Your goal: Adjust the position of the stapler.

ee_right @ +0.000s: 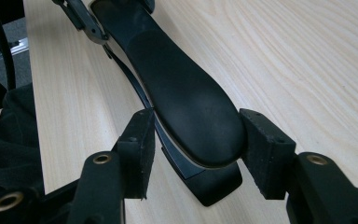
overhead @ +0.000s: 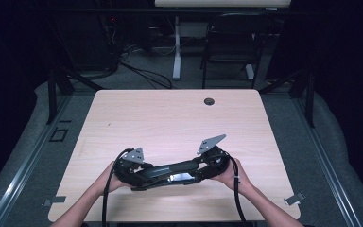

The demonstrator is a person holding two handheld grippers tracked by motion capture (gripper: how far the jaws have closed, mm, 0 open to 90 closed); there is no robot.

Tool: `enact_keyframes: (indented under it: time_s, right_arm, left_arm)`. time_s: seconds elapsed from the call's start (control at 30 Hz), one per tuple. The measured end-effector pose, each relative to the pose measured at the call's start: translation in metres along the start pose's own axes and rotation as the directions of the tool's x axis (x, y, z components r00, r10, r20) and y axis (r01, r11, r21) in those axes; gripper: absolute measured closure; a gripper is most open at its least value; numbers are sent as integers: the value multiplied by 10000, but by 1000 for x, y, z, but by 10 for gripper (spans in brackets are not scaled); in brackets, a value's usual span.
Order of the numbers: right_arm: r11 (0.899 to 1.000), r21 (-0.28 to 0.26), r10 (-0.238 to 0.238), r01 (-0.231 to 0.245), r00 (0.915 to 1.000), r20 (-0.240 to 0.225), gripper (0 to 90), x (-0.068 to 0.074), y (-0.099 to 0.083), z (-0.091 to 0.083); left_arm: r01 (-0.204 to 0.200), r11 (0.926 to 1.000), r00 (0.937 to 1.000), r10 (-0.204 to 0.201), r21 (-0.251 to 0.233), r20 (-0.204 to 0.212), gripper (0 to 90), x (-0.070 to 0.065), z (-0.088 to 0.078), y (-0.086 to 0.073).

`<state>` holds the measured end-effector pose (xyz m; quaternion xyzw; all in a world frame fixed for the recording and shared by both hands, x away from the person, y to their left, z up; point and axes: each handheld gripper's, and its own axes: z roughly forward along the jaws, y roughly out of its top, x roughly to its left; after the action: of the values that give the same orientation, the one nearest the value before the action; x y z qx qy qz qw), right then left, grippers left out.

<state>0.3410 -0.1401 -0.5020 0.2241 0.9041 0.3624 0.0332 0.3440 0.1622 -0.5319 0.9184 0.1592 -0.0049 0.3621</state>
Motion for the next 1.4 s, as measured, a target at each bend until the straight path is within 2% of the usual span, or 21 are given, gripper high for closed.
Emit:
enact_keyframes:
  time_s: [0.07,0.13,0.27,0.33,0.4,0.6,0.83,0.93,1.0,1.07,1.13,1.23,1.3,1.4]
  right_arm:
    - [10000,-15,26,-26,10000,33,483,1,0,0]
    - [9999,132,-93,92,9999,62,487,0,0,-1]
    - [10000,33,-17,16,9999,149,495,1,0,-3]
    - [9999,94,-62,60,9998,167,496,1,0,-4]
    - [9999,161,-63,60,9997,220,498,0,-1,-5]
    - [9996,203,169,-180,9985,517,499,-6,-4,-10]
    - [9995,268,176,-192,9980,602,501,-10,-6,-12]
    - [9994,271,186,-202,9983,556,500,-11,-7,-12]
    - [9995,257,170,-186,9980,613,499,-10,-6,-13]
    - [9989,454,32,-67,9970,773,499,-7,-4,-13]
    - [9987,502,15,-55,9968,793,499,-7,-4,-14]
    - [9992,335,192,-225,9953,946,399,-8,-7,-21]
    - [9988,256,393,-426,9923,1177,347,-11,-11,-28]
    - [9963,335,731,-789,9862,1487,275,-12,-21,-40]
  left_arm:
    - [-207,9998,9995,206,44,228,457,1,5,5]
    - [-433,9989,9989,428,203,214,466,3,7,8]
    - [-719,9972,9963,708,220,483,473,8,8,11]
    - [-727,9973,9959,721,103,540,473,9,9,11]
    - [-883,9959,9941,869,189,644,474,12,11,14]
    - [-1246,9920,9885,1225,182,889,473,24,19,26]
    - [-1306,9913,9875,1283,192,915,473,26,22,29]
    - [-1241,9921,9893,1223,183,795,460,25,22,29]
    - [-798,9968,9935,794,15,818,450,25,23,28]
    - [-701,9974,9955,691,137,648,355,24,23,28]
    - [-655,9978,9966,652,35,502,287,22,21,28]
    - [-405,9989,9989,411,-232,234,149,18,14,28]
    - [-68,9983,10000,65,-575,-70,81,16,7,26]
    - [234,9944,9977,-298,-1034,-611,25,12,-3,25]
